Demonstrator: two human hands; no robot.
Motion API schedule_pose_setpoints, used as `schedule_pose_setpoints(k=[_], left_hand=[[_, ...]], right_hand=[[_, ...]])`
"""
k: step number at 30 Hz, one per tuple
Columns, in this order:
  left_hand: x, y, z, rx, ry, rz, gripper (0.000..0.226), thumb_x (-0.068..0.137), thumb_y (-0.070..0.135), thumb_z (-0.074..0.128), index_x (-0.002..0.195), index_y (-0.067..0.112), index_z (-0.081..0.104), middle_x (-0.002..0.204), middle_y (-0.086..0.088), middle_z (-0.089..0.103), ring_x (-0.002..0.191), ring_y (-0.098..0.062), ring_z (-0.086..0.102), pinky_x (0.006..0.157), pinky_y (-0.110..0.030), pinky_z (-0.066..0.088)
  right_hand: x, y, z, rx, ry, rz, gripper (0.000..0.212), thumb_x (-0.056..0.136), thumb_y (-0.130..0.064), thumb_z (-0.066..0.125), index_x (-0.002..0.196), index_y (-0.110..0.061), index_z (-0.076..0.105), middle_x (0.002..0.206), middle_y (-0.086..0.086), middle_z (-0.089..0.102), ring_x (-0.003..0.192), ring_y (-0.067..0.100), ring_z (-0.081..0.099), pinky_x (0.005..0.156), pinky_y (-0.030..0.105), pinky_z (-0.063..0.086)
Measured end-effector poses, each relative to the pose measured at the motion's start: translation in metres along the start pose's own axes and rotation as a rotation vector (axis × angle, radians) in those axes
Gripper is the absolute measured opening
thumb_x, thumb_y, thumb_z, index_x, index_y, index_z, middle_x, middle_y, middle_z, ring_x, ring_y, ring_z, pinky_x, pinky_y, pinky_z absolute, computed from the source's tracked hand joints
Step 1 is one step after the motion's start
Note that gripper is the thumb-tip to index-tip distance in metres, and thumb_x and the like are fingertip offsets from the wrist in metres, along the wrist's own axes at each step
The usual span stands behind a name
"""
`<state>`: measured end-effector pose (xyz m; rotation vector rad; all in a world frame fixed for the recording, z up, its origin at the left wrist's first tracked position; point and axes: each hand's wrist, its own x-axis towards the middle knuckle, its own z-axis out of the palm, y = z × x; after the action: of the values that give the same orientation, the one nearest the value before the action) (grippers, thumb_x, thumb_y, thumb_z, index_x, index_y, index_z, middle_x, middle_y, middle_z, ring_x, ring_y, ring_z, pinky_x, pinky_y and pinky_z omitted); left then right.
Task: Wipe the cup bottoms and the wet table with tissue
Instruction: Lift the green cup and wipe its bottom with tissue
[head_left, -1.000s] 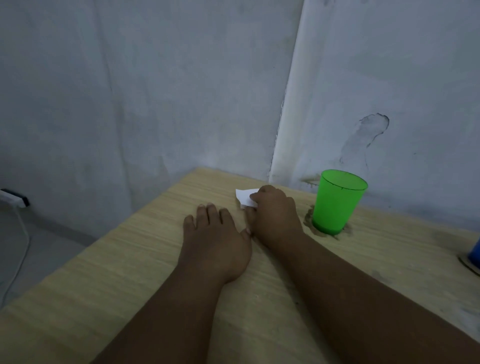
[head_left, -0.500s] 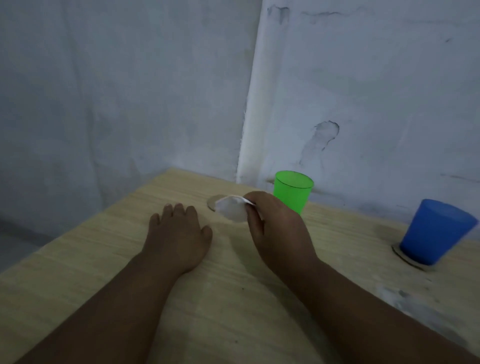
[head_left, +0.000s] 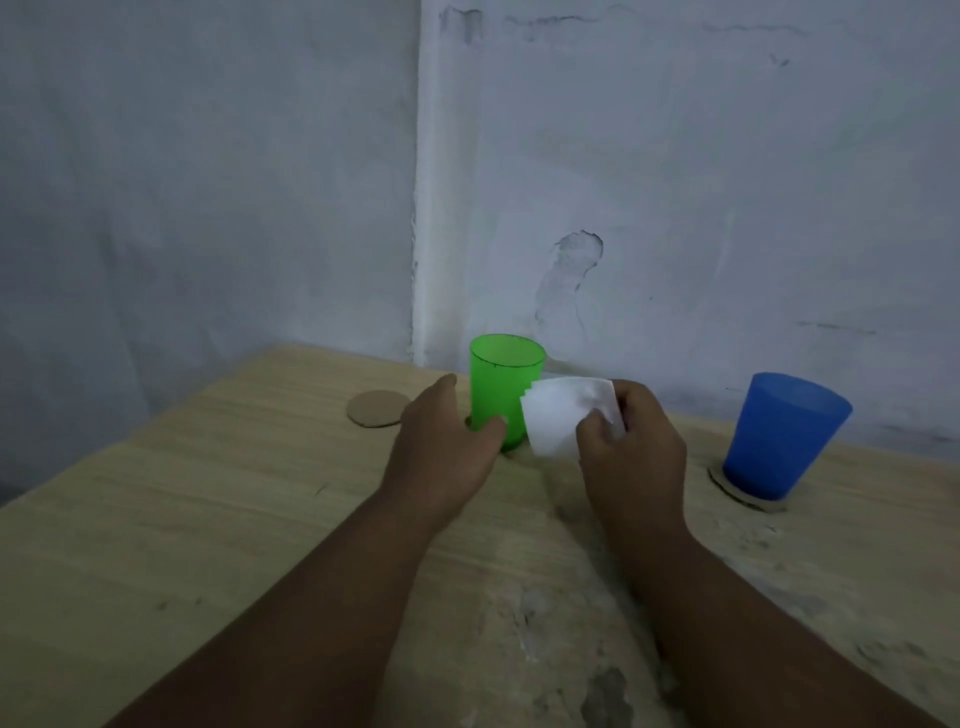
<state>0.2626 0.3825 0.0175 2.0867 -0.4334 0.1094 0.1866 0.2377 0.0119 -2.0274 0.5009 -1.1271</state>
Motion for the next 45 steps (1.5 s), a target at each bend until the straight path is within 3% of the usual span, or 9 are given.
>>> schedule_pose_setpoints(k=[2, 5, 12, 19, 24, 28, 31, 37, 45], left_hand=[[0.0, 0.001, 0.008, -0.054, 0.05, 0.048, 0.059, 0.085, 0.036, 0.074, 0.134, 0.011, 0.052, 0.135, -0.009, 0.059, 0.117, -0.018, 0.054, 0.085, -0.026, 0.035], [0.008, -0.003, 0.015, -0.064, 0.081, 0.134, 0.067, 0.077, 0.043, 0.082, 0.132, 0.02, 0.051, 0.117, 0.007, 0.058, 0.107, -0.016, 0.055, 0.083, -0.027, 0.04], [0.025, -0.013, 0.023, -0.073, 0.057, 0.147, 0.071, 0.072, 0.047, 0.087, 0.132, 0.03, 0.053, 0.102, 0.025, 0.054, 0.093, -0.001, 0.053, 0.068, -0.014, 0.039], [0.029, -0.018, 0.026, -0.137, 0.064, 0.162, 0.053, 0.078, 0.04, 0.084, 0.122, 0.031, 0.057, 0.095, 0.029, 0.056, 0.09, 0.017, 0.051, 0.069, -0.012, 0.041], [0.029, -0.018, 0.025, -0.237, 0.124, 0.181, 0.052, 0.081, 0.04, 0.082, 0.126, 0.029, 0.059, 0.107, 0.021, 0.065, 0.099, 0.008, 0.059, 0.076, -0.02, 0.048], [0.029, -0.016, 0.024, -0.308, 0.17, 0.201, 0.05, 0.083, 0.04, 0.08, 0.127, 0.029, 0.06, 0.109, 0.019, 0.067, 0.098, 0.003, 0.062, 0.075, -0.021, 0.049], [0.029, -0.015, 0.023, -0.356, 0.211, 0.201, 0.05, 0.083, 0.041, 0.08, 0.127, 0.027, 0.06, 0.108, 0.016, 0.068, 0.096, 0.0, 0.065, 0.075, -0.023, 0.052], [0.034, -0.019, 0.022, -0.403, 0.237, 0.192, 0.053, 0.079, 0.045, 0.082, 0.124, 0.03, 0.06, 0.106, 0.013, 0.071, 0.095, -0.004, 0.067, 0.083, -0.038, 0.058], [0.033, -0.019, 0.022, -0.465, 0.165, 0.202, 0.055, 0.074, 0.045, 0.086, 0.121, 0.029, 0.063, 0.107, 0.008, 0.074, 0.098, -0.012, 0.072, 0.085, -0.044, 0.061]], right_hand=[[0.001, 0.006, 0.001, 0.064, 0.017, 0.04, 0.023, 0.087, -0.012, 0.057, 0.108, -0.021, 0.061, 0.087, -0.013, 0.062, 0.081, 0.01, 0.063, 0.066, 0.036, 0.058], [0.007, 0.014, 0.004, 0.109, 0.015, 0.067, 0.025, 0.088, -0.013, 0.061, 0.109, -0.027, 0.057, 0.09, -0.019, 0.059, 0.085, 0.011, 0.064, 0.067, 0.045, 0.06], [0.016, 0.025, 0.002, 0.167, 0.04, 0.104, 0.013, 0.093, -0.016, 0.058, 0.099, -0.027, 0.06, 0.088, -0.016, 0.062, 0.082, 0.0, 0.06, 0.059, 0.008, 0.046], [0.02, 0.026, -0.001, 0.247, 0.097, 0.201, 0.021, 0.099, -0.02, 0.051, 0.085, -0.034, 0.059, 0.083, -0.016, 0.062, 0.083, 0.014, 0.066, 0.068, 0.049, 0.059], [0.022, 0.021, 0.001, 0.238, 0.02, 0.281, 0.017, 0.099, -0.013, 0.045, 0.105, -0.021, 0.058, 0.092, -0.009, 0.061, 0.094, 0.018, 0.063, 0.075, 0.049, 0.059], [0.03, 0.013, 0.01, 0.203, -0.085, 0.321, 0.029, 0.094, -0.005, 0.043, 0.117, -0.011, 0.06, 0.102, 0.0, 0.061, 0.093, 0.014, 0.058, 0.062, 0.018, 0.047], [0.039, 0.01, 0.022, 0.141, -0.114, 0.276, 0.03, 0.089, -0.006, 0.048, 0.11, -0.009, 0.069, 0.099, 0.002, 0.069, 0.09, 0.015, 0.063, 0.058, 0.014, 0.042], [0.036, 0.009, 0.042, 0.182, -0.159, 0.2, 0.029, 0.084, -0.012, 0.051, 0.095, -0.018, 0.077, 0.086, -0.003, 0.075, 0.082, 0.016, 0.07, 0.075, 0.043, 0.06], [0.028, -0.008, 0.037, 0.491, -0.29, 0.384, 0.031, 0.094, -0.017, 0.055, 0.071, -0.023, 0.075, 0.079, 0.01, 0.075, 0.082, 0.028, 0.073, 0.078, 0.054, 0.058]])
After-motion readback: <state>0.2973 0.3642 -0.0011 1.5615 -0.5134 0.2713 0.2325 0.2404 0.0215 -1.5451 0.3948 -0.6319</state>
